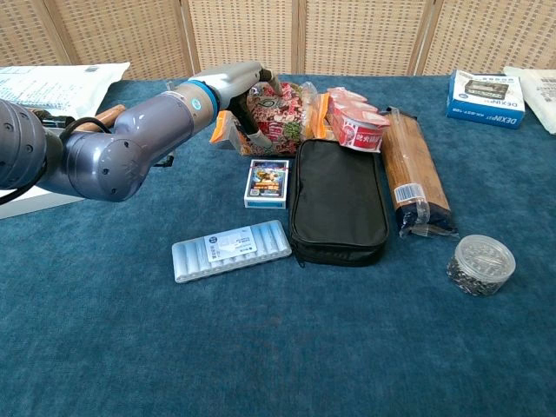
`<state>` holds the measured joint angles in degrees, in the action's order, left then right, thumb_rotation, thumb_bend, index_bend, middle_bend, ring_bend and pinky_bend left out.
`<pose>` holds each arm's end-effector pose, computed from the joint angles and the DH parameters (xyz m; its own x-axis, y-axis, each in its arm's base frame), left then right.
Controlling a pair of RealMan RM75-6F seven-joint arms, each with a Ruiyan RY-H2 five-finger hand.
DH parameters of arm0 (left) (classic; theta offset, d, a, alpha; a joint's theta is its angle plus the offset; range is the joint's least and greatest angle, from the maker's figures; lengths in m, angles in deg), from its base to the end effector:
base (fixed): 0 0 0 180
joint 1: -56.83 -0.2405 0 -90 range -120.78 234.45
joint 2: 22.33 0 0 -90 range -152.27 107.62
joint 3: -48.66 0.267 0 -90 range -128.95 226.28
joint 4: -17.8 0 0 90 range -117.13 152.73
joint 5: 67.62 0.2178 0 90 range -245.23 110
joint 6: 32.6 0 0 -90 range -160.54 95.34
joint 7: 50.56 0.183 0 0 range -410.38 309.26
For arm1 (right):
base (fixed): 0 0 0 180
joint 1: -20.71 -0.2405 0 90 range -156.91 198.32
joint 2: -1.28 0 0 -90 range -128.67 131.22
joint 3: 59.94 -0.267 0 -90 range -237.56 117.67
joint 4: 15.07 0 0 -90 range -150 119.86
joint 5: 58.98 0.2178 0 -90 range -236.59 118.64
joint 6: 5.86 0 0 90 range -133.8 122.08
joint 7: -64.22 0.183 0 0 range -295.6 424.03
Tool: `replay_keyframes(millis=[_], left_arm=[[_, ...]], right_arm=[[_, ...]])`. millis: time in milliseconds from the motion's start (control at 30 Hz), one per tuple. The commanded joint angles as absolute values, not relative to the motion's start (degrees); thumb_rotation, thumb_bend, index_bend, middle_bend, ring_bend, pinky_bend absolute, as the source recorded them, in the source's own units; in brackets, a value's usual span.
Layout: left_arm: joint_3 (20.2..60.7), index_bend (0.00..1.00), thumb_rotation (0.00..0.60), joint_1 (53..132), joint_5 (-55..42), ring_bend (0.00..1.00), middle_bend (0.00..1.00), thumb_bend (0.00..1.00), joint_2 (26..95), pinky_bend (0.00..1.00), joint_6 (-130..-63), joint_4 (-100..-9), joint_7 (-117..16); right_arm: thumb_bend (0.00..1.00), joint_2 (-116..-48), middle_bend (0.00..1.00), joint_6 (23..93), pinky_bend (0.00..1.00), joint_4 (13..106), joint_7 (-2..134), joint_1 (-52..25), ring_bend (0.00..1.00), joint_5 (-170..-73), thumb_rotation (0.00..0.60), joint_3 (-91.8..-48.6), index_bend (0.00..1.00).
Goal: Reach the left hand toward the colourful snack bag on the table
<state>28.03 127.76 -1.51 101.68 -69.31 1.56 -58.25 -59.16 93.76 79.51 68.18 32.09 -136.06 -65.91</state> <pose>-0.0585 0.5197 -0.1284 0.3733 0.2072 0.9043 0.9019 -0.3094 -0.3014 -0.3701 -0.1241 0.2364 0.4240 0.1989 0.8835 -0.8662 0.3738 0.3315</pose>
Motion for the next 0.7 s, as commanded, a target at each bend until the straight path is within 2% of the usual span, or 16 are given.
replay_keyframes(millis=[33,133,300,533,700], left_arm=[[27.9,0.78,0.600,128.0,-1.2,0.92,0.69,0.20,102.4,0.75,-69.9,3.1,-59.2],[26.8,0.87,0.600,127.7,-1.7,0.99,0.78,0.22,102.3,0.86,-72.0,3.5,-61.4],[25.8,0.93,0.600,126.5,-2.2,1.00,0.86,0.25,100.8,0.94,-74.1,2.9,-64.5],[25.5,0.93,0.600,123.8,-1.0,1.00,0.85,0.25,96.6,0.95,-80.5,-1.7,-69.3],[24.8,0.92,0.600,120.5,-0.2,1.00,0.84,0.24,90.6,0.95,-87.1,-10.8,-71.6]], right_arm=[[0.05,-59.3,0.00,93.7,0.00,79.4,68.3,32.1,0.00,-136.2,0.599,-66.1,0.00],[0.05,-59.3,0.00,93.5,0.00,79.4,68.2,32.1,0.00,-136.2,0.600,-66.3,0.00],[0.05,-59.5,0.00,93.1,0.00,79.3,68.2,31.8,0.00,-136.4,0.597,-66.7,0.00],[0.05,-59.8,0.00,91.9,0.00,78.7,68.4,31.0,0.00,-136.7,0.600,-67.1,0.00],[0.05,-60.6,0.00,90.4,0.00,77.6,69.2,30.0,0.00,-137.2,0.600,-67.3,0.00]])
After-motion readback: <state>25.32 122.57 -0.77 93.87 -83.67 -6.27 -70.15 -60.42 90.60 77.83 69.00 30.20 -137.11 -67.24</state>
